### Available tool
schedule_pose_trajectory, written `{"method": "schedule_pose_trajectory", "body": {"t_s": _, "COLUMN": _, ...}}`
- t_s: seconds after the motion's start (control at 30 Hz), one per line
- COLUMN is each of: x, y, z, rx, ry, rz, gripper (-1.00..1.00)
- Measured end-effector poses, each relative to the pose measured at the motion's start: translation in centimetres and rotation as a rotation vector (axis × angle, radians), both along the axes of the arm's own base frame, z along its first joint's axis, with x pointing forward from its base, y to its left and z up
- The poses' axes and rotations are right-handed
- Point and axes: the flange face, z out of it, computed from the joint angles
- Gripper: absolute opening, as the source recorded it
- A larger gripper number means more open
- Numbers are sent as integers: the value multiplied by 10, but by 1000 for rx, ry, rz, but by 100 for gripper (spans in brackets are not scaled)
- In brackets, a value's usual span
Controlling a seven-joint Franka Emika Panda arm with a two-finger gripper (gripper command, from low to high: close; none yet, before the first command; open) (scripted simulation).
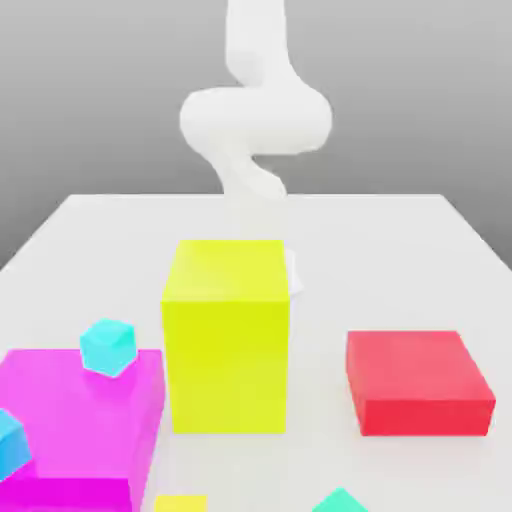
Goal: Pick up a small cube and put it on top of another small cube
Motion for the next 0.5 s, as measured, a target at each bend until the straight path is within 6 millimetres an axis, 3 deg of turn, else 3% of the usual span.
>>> {"method": "schedule_pose_trajectory", "body": {"t_s": 0.27, "x": 84, "y": -14, "z": -96, "rx": 114, "ry": 159, "rz": -318, "gripper": 0}}
{"method": "schedule_pose_trajectory", "body": {"t_s": 0.5, "x": 135, "y": -36, "z": -193, "rx": 217, "ry": 275, "rz": -588, "gripper": 0}}
